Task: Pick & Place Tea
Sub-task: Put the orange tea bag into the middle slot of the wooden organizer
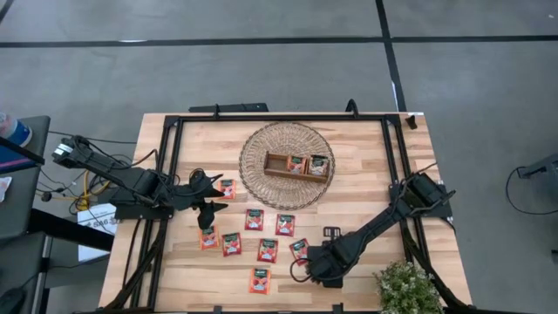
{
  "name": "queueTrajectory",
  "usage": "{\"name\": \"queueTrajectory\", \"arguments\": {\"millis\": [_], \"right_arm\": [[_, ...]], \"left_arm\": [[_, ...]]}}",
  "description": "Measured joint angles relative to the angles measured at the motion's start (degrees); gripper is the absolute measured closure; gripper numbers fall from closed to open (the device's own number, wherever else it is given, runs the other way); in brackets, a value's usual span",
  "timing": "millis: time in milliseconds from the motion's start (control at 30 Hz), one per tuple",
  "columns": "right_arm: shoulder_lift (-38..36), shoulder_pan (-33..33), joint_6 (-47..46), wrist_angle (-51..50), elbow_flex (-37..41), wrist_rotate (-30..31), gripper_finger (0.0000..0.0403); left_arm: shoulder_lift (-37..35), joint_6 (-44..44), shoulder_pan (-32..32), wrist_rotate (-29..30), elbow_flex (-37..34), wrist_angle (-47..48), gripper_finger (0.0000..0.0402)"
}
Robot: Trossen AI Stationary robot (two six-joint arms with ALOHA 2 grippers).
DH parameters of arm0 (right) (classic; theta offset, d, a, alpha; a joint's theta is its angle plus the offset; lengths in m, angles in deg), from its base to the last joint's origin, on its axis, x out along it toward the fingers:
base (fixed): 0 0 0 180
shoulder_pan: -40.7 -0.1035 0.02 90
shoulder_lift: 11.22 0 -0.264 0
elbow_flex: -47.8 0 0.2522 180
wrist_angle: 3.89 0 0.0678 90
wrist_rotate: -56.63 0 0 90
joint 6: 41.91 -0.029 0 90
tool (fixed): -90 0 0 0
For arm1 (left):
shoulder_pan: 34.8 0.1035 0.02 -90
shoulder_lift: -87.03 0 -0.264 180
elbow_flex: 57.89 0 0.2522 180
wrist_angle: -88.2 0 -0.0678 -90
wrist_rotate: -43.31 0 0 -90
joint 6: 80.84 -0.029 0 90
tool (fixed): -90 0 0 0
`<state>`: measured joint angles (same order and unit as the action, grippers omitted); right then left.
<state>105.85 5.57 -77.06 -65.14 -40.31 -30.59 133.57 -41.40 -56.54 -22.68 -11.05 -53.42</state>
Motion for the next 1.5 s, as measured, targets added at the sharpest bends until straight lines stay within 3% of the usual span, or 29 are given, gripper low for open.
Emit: {"name": "queueTrajectory", "arguments": {"millis": [133,367,633,867,1033,1167,1367,1500], "right_arm": [[-0.02,-0.02,-2.36,-0.51,0.01,0.15,0.0305],[-0.02,0.02,-2.34,-1.42,0.02,0.44,0.0394],[-1.44,0.09,-2.62,-4.76,0.57,0.44,0.04],[-9.97,1.16,-5.36,-15.72,0.74,3.75,0.0402],[-17.97,4.26,-5.56,-20.72,0.64,9.58,0.0402],[-22.74,8.86,-3.21,-24.64,-1.59,18.05,0.0403],[-24.47,18.61,11.45,-23.12,-6.79,28.84,0.0403],[-22.69,26.05,23.44,-16.52,-9.07,33.56,0.0403]], "left_arm": [[0.0,0.0,0.0,0.0,0.0,-0.04,0.0205],[0.0,0.0,0.0,0.01,0.0,-0.32,0.0205],[0.0,0.02,0.0,0.0,0.0,-0.31,0.0205],[0.0,-0.1,0.0,0.02,0.0,-0.86,0.0205],[0.0,-0.44,0.0,0.21,0.0,-1.16,0.0205],[0.0,-0.49,0.0,0.26,0.0,-1.16,0.0205],[0.0,-0.58,0.0,0.26,0.0,-1.16,0.0205],[0.0,-0.19,0.02,0.25,0.0,-1.14,0.0205]]}}
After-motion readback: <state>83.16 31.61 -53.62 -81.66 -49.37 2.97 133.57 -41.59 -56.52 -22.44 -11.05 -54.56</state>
